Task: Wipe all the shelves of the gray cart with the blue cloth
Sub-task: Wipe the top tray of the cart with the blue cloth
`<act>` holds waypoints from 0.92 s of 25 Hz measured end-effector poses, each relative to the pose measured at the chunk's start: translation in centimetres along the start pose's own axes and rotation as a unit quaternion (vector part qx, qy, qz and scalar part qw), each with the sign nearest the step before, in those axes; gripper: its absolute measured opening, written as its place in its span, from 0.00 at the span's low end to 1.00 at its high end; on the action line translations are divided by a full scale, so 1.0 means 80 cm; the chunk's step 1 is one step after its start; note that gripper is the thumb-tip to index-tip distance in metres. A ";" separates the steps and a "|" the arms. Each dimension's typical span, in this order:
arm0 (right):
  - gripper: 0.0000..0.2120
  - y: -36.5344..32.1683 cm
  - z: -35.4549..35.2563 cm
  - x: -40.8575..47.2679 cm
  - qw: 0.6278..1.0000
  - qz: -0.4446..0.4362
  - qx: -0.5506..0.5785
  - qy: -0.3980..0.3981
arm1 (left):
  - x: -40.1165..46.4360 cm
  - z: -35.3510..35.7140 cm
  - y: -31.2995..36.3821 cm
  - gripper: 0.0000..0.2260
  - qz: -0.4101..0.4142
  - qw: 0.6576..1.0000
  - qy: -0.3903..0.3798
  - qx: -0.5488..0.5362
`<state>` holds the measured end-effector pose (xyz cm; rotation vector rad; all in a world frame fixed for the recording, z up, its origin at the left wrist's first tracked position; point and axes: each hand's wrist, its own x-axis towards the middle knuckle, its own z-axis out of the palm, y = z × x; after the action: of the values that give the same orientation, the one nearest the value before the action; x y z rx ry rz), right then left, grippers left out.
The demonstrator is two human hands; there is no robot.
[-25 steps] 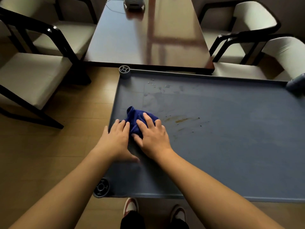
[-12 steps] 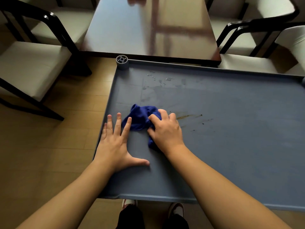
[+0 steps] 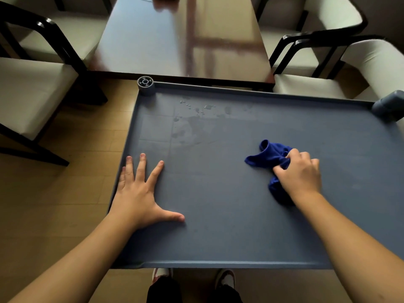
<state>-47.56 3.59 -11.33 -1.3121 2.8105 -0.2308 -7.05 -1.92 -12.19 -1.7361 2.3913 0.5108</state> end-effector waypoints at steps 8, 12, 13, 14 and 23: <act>0.19 -0.190 0.008 -0.037 0.974 -0.142 0.176 -0.008 | 0.022 -0.021 0.015 0.87 -0.018 0.998 -0.066 -0.014; 0.16 -0.322 0.022 -0.085 0.934 -0.290 0.210 -0.020 | 0.023 -0.022 0.015 0.86 -0.018 0.997 -0.066 -0.024; 0.15 -0.340 0.028 -0.096 0.929 -0.317 0.189 -0.024 | 0.025 -0.023 0.015 0.86 -0.015 0.997 -0.066 -0.034; 0.14 -0.351 0.035 -0.105 0.926 -0.338 0.164 -0.026 | 0.026 -0.024 0.015 0.87 -0.012 0.997 -0.064 -0.044; 0.10 -0.279 0.046 -0.041 0.956 -0.279 0.086 -0.020 | 0.026 -0.020 0.019 0.88 -0.032 0.998 -0.056 -0.006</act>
<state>-28.17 -8.44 -11.78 -1.9978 2.2550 -0.4396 -8.99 -3.92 -11.08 -1.7343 2.2541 0.5985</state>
